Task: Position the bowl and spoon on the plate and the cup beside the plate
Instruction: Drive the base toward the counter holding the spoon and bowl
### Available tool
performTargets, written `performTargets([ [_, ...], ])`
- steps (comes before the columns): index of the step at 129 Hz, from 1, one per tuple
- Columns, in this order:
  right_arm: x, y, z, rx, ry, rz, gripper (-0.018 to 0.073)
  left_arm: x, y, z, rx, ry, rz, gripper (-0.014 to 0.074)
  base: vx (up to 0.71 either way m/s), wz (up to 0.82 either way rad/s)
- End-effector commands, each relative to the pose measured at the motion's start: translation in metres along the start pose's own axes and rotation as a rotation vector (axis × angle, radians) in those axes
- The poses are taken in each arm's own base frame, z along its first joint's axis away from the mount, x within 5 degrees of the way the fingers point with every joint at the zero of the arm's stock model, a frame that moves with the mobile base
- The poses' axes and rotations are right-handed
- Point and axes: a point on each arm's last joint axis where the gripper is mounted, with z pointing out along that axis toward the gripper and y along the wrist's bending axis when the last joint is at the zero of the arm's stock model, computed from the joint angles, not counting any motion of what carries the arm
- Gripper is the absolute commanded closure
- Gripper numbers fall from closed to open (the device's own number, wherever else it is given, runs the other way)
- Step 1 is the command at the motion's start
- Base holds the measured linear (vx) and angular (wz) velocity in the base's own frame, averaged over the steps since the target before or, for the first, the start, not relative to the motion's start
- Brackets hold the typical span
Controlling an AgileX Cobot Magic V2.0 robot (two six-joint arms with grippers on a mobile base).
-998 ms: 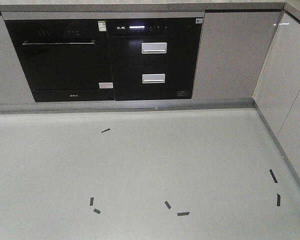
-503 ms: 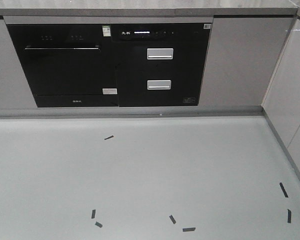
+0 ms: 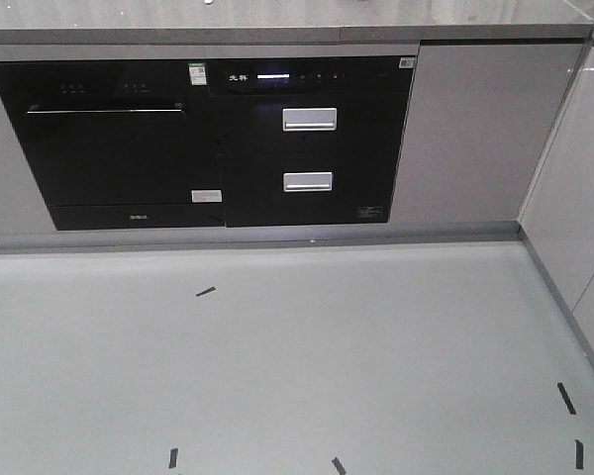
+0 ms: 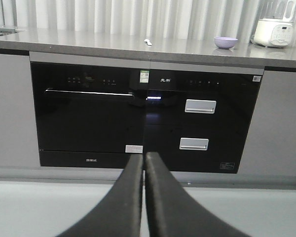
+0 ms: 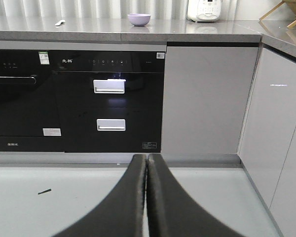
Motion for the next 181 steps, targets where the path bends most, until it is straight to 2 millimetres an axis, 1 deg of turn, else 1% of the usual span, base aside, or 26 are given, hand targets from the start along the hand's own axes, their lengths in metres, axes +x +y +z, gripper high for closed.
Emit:
performTargets([
  [1,-0.0049,-0.0001,0.0,0.002,-0.072,-0.003,0.0568,-0.0035,-0.0009,-0.0008,0.016,-0.073,-0.016,0.0603,0.18,-0.03],
  [181,-0.0049,-0.0001,0.0,0.002,-0.072,-0.003,0.0568,-0.0035,-0.0009,-0.0008,0.016,-0.073,-0.016,0.0603,0.21,-0.02],
])
